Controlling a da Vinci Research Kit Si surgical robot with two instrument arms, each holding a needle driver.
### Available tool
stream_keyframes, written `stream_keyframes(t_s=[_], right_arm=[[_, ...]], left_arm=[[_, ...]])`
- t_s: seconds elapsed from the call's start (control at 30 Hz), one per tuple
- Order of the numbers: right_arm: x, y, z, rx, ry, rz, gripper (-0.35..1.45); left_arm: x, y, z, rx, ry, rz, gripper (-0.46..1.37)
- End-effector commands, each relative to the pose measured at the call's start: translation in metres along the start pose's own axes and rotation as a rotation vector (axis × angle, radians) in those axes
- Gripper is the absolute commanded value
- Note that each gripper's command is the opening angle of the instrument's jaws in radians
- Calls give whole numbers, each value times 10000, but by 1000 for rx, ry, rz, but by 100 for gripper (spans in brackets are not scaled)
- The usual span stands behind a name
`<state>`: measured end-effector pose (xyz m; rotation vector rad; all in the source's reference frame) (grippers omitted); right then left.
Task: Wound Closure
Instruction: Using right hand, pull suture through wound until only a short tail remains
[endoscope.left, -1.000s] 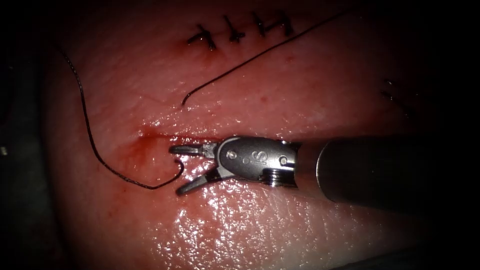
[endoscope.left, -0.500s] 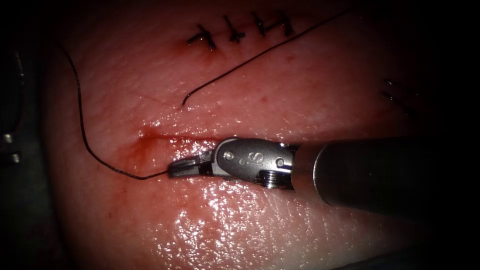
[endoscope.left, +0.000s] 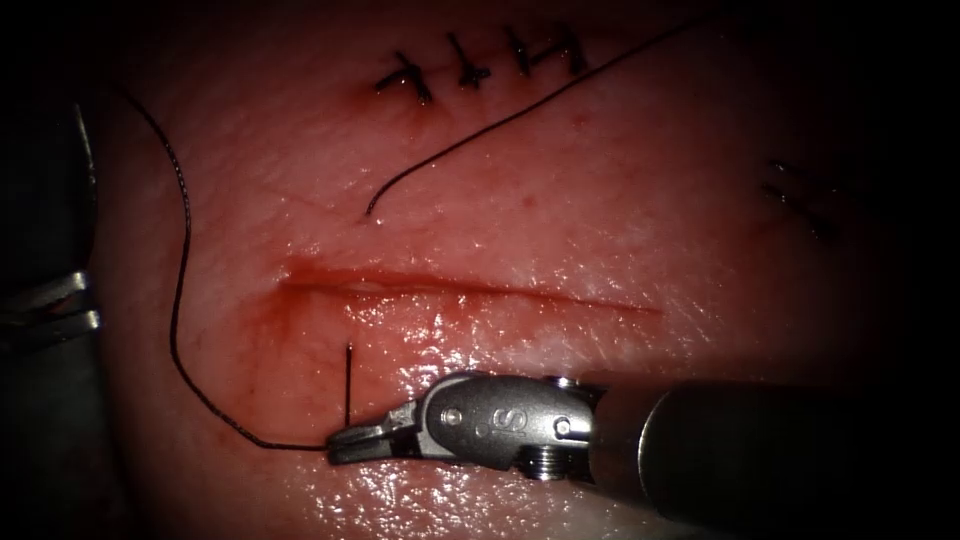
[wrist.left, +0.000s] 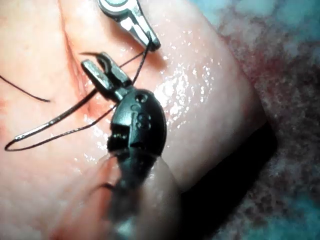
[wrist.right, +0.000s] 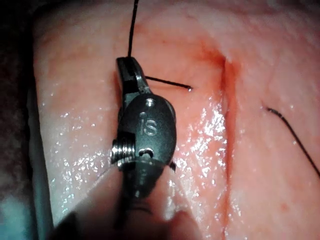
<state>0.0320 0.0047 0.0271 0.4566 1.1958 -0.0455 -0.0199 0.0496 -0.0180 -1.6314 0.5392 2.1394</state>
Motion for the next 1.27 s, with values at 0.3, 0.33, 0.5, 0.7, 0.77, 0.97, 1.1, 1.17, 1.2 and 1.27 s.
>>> stream_keyframes(t_s=[0.3, 0.33, 0.5, 0.7, 0.77, 0.97, 1.1, 1.17, 1.2, 1.27], right_arm=[[14, -35, 14, 72, -10, -30, -35], [15, -38, 15, 80, -9, -28, -35], [17, -54, 28, 118, -8, -19, -35], [14, -67, 37, 181, -30, 3, -35], [14, -71, 40, 197, -31, 4, -35], [11, -72, 44, 219, -33, 11, -35], [10, -70, 44, 218, -33, 11, -35], [9, -69, 44, 218, -33, 11, -35], [9, -69, 43, 221, -32, 11, -35], [9, -68, 43, 221, -32, 11, -35]], left_arm=[[-5, 7, 3, -16, -3, -12, -35], [-5, 7, 3, -17, -1, -11, -35], [-6, 10, 4, -21, 0, -9, -35], [-6, 10, 5, -25, -1, -9, -35], [-6, 10, 6, -27, 1, -8, -35], [-9, 13, 10, -33, 6, -4, -35], [-11, 15, 12, -40, 7, 0, -35], [-11, 16, 12, -39, 8, 1, -35], [-11, 16, 12, -40, 8, 1, -35], [-11, 16, 12, -40, 8, 1, -35]])
